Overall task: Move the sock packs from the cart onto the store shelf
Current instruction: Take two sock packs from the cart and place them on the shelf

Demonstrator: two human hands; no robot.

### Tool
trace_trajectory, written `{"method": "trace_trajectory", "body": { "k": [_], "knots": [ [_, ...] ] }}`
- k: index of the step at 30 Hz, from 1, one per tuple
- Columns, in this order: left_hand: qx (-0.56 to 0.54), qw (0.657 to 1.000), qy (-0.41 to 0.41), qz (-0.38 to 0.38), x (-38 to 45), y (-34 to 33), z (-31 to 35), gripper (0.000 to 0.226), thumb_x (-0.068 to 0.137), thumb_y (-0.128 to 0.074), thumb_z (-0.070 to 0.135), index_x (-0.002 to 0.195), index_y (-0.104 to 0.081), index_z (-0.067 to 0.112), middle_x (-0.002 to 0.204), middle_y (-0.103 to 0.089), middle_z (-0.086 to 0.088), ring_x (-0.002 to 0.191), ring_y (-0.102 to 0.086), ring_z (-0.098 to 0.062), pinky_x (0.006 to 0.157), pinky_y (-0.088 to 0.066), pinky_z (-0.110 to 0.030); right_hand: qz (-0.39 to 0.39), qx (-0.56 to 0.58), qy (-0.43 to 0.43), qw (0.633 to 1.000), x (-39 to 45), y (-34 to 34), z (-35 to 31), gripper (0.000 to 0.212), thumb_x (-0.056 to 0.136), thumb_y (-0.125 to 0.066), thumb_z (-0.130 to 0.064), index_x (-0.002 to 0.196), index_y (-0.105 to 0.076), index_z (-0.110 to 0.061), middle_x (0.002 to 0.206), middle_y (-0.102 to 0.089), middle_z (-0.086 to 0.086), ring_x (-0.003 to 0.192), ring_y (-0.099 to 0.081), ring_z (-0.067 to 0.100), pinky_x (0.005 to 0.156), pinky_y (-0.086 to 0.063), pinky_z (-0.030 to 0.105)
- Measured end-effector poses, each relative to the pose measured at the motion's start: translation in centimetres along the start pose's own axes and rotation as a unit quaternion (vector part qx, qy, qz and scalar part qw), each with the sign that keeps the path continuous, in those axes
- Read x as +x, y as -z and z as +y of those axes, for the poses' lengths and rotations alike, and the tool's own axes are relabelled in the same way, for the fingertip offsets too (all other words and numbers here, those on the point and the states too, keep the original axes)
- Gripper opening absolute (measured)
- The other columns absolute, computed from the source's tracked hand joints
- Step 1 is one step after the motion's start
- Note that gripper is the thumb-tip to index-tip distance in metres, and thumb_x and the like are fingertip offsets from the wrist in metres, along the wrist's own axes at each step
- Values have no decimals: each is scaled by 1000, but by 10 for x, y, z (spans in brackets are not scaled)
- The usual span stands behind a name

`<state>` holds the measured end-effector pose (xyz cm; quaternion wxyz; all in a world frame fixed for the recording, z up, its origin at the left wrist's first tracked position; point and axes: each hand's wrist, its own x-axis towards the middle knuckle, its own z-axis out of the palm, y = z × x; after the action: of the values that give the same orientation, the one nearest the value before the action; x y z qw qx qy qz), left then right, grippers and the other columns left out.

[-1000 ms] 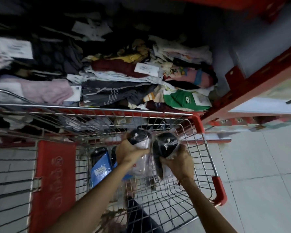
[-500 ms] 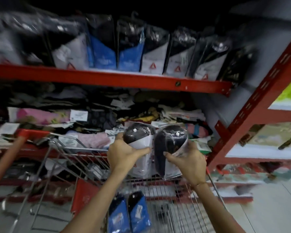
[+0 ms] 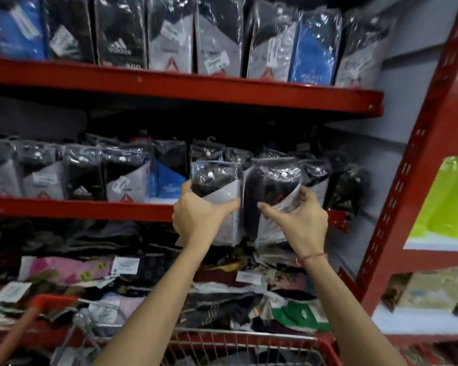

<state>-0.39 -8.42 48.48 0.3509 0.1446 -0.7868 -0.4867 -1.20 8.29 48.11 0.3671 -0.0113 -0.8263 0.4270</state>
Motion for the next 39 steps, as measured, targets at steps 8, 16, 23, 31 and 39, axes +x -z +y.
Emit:
{"method": "trace_trajectory", "body": {
  "k": [8,16,23,31,39],
  "knots": [
    [-41,995,-39,80,51,-60,38,103,55,-85,50,138,-38,11,129,-60,-10,118,-56,-29,88,-48,-41,72,80,-22,994,75,-42,-12,92,63,-83,-46,134,-42,-5,130,-57,13,119,-54,30,98,-48,44],
    [-16,996,-42,79,66,-123,0,106,57,-83,54,141,-35,12,134,-57,-10,119,-56,-28,88,-50,-43,61,61,-38,996,87,-89,33,93,70,-80,-41,141,-33,-3,145,-44,14,133,-41,29,106,-36,40],
    [7,997,-47,62,74,-145,-8,109,57,-82,55,142,-33,8,137,-53,-11,122,-54,-29,89,-52,-44,48,53,-35,997,91,-100,50,91,74,-78,-41,142,-31,-4,147,-41,14,135,-38,28,105,-35,35],
    [50,995,-81,-4,57,-142,-25,112,67,-74,58,149,-18,5,150,-37,-13,138,-36,-27,100,-45,-37,-7,0,-63,998,72,-98,54,100,78,-68,-52,147,-16,-1,148,-36,21,133,-41,34,99,-44,43],
    [69,992,-92,-53,20,-95,-53,85,84,-64,47,147,-25,5,150,-37,-12,138,-34,-25,107,-36,-35,-36,-14,-84,996,25,-78,45,81,89,-61,-39,147,-20,0,150,-34,20,136,-37,33,105,-37,40]
  ]
}}
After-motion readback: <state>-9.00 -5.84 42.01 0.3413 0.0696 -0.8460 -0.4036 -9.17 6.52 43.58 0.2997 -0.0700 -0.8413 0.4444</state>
